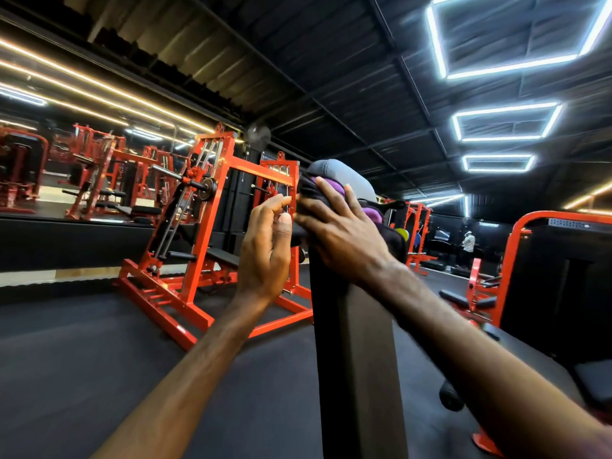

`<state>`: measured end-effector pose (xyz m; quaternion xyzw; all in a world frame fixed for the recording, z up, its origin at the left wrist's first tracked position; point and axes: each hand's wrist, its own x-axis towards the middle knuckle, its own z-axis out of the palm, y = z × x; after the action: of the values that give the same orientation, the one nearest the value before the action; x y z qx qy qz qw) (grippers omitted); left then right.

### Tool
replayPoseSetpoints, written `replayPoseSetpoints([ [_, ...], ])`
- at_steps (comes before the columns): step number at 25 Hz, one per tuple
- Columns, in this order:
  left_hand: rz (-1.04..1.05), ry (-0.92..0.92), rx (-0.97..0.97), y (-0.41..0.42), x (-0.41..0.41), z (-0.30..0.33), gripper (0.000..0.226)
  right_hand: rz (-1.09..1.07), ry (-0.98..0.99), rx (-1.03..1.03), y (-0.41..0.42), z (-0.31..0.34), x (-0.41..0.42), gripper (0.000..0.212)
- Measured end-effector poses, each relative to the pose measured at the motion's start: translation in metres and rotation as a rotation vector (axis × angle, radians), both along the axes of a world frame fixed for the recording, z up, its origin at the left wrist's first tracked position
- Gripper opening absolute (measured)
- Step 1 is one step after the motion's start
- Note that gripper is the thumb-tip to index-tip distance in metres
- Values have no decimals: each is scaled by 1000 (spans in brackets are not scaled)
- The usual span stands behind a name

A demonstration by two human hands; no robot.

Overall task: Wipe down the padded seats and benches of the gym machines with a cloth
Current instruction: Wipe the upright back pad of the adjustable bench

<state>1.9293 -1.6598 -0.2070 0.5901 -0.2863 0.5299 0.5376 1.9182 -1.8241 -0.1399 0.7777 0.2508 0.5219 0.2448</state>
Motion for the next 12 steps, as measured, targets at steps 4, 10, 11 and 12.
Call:
replayPoseSetpoints([
  [4, 2, -10, 49, 0, -4, -13, 39, 30, 18, -212, -17, -85, -19, 43],
  [10, -9, 1, 132, -8, -7, -5, 42, 53, 8, -27, -20, -92, -24, 44],
  [11, -5, -11, 154, -10, -7, -5, 43, 82, 2, -62, -19, -114, -25, 40],
  [12, -7, -15, 175, -12, -7, -5, 44, 96, 9, -122, -21, -133, -28, 36],
])
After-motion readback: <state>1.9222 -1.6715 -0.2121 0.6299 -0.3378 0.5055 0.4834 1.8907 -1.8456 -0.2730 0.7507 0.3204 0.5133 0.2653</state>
